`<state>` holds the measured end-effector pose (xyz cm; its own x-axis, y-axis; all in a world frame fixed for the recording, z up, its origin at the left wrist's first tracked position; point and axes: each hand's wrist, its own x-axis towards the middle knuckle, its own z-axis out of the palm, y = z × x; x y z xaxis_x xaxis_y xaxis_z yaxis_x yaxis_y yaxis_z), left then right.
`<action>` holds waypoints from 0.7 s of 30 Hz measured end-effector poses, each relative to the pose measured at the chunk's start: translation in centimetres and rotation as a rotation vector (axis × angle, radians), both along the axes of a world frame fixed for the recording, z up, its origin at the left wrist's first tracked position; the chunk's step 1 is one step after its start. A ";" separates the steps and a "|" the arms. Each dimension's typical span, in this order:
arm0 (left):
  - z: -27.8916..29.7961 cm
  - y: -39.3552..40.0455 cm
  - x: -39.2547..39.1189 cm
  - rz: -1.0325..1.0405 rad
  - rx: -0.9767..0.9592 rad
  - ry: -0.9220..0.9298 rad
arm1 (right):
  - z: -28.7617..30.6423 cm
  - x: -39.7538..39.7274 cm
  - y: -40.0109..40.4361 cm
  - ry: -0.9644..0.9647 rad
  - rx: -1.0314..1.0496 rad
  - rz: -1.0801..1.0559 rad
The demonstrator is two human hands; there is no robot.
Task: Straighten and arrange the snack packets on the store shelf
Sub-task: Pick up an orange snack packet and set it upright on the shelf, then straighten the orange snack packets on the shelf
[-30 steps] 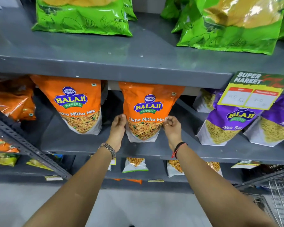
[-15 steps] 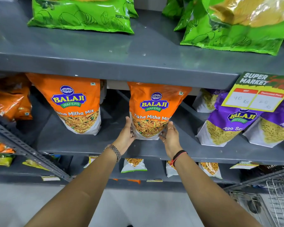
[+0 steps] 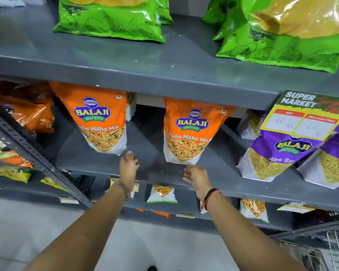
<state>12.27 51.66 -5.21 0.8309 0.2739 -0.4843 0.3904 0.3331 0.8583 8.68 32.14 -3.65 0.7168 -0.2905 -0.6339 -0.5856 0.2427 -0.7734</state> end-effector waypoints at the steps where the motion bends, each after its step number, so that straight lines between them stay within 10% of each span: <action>1: -0.3 1.7 -0.1 0.075 0.036 0.018 | 0.1 0.1 1.0 -0.013 0.015 0.043; 7: 0.5 11.5 1.3 0.247 0.103 0.008 | 1.4 2.1 8.1 -0.091 0.132 0.172; 21: 3.5 16.9 5.1 -0.281 0.093 -0.070 | 3.2 7.4 19.9 -0.136 0.261 0.213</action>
